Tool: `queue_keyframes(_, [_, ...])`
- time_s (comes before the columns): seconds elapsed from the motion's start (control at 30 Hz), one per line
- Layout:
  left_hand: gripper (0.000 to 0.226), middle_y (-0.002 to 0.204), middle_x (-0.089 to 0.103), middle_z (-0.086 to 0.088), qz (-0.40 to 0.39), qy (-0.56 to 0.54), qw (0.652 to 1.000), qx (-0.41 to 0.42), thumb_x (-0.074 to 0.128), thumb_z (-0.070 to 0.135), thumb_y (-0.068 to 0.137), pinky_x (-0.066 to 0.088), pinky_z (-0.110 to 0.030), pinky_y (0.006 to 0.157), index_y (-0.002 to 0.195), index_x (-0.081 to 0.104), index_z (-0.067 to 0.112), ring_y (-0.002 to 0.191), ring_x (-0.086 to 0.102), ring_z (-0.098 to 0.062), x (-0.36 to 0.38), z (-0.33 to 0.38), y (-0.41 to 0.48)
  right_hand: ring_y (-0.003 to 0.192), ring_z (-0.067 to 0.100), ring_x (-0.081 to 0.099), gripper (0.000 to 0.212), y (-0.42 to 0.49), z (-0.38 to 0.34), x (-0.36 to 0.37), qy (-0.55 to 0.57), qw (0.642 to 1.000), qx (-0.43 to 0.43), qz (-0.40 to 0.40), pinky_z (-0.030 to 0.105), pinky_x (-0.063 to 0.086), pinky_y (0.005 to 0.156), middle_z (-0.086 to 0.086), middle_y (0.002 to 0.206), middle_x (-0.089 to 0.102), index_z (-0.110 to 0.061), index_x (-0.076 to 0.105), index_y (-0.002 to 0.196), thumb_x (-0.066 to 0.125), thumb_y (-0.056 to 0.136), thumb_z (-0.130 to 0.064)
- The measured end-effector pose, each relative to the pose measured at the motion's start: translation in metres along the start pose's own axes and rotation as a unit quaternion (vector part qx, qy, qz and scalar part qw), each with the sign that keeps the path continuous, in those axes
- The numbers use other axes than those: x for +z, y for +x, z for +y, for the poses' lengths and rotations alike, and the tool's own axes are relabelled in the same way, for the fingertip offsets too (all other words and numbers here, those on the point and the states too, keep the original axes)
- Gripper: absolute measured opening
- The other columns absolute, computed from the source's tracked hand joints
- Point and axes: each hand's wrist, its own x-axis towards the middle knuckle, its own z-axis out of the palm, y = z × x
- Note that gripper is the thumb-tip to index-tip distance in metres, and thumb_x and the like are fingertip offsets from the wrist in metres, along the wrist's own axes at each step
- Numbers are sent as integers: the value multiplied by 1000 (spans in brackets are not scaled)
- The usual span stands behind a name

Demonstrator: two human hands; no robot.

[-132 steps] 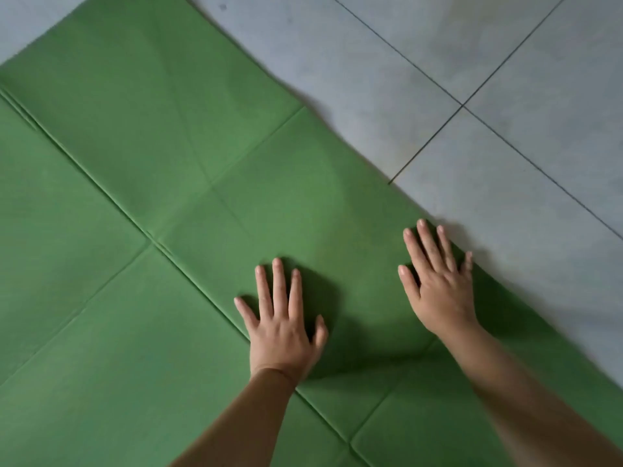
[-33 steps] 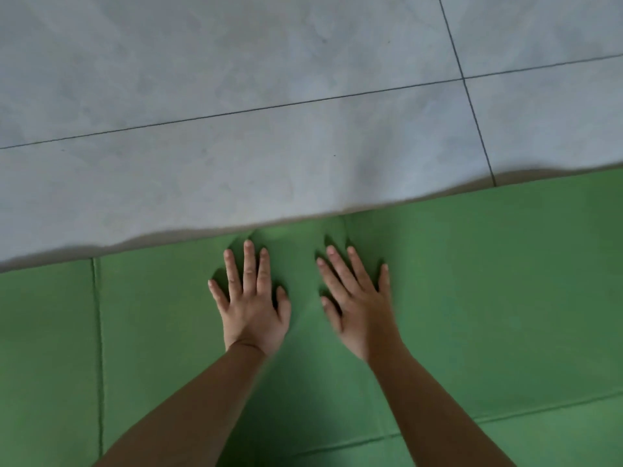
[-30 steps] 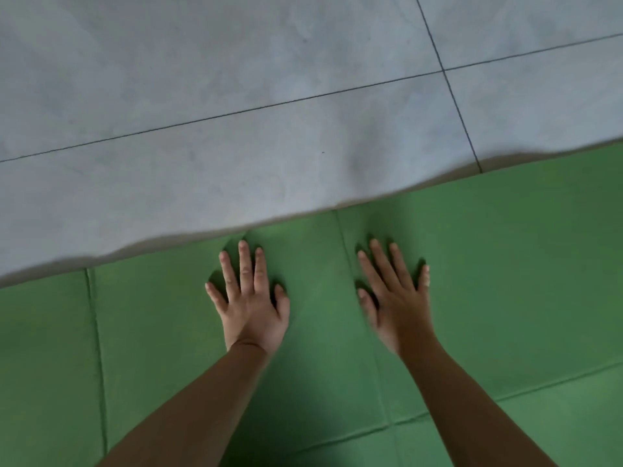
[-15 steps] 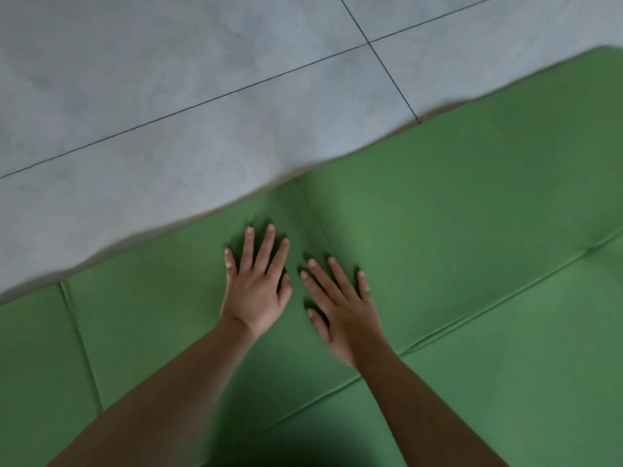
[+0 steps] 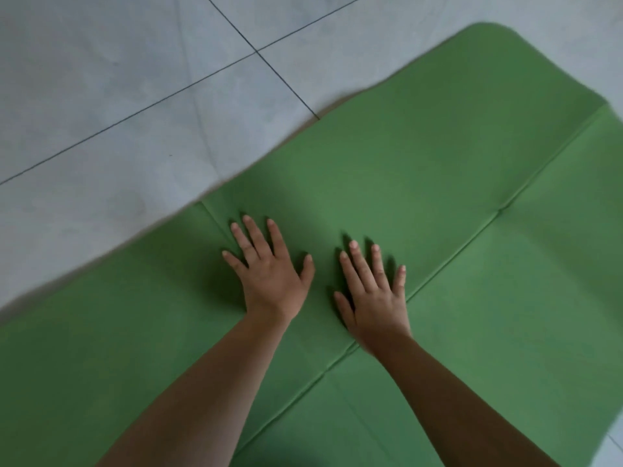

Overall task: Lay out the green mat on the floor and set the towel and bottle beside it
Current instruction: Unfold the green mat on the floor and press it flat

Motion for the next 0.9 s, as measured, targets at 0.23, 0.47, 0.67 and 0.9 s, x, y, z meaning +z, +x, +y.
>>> queue_keyframes(0.23, [68,156,-20,-12,-23,23,997,76,10,50,92,3,-65,109,150,-7,19,141,-19,-41,1,-4,0,139,24,13,56,36,-17,0,61,989,-129,-30,60,19,105,-8,151,26,-23,33,144,22,92,-41])
queue_keyframes(0.47, [64,153,25,-15,-3,19,993,117,16,41,89,20,-66,105,144,36,15,141,19,-41,-10,-5,-3,138,13,-27,59,72,83,3,47,998,-29,-28,56,-2,115,-21,147,-25,-41,-17,140,17,92,-53])
queue_keyframes(0.67, [32,111,60,-28,118,-57,969,208,51,12,77,46,-54,92,98,63,-7,110,57,-45,-32,28,53,139,16,-27,73,73,86,1,103,980,169,5,49,-12,111,-5,148,-34,-24,-14,144,20,89,-56])
queue_keyframes(0.9, [60,158,15,-6,22,10,931,365,44,30,90,8,-59,112,146,30,17,146,8,-25,-48,149,138,143,22,-10,74,75,88,-5,154,956,250,19,46,-2,114,2,156,-7,-13,9,148,20,85,-51])
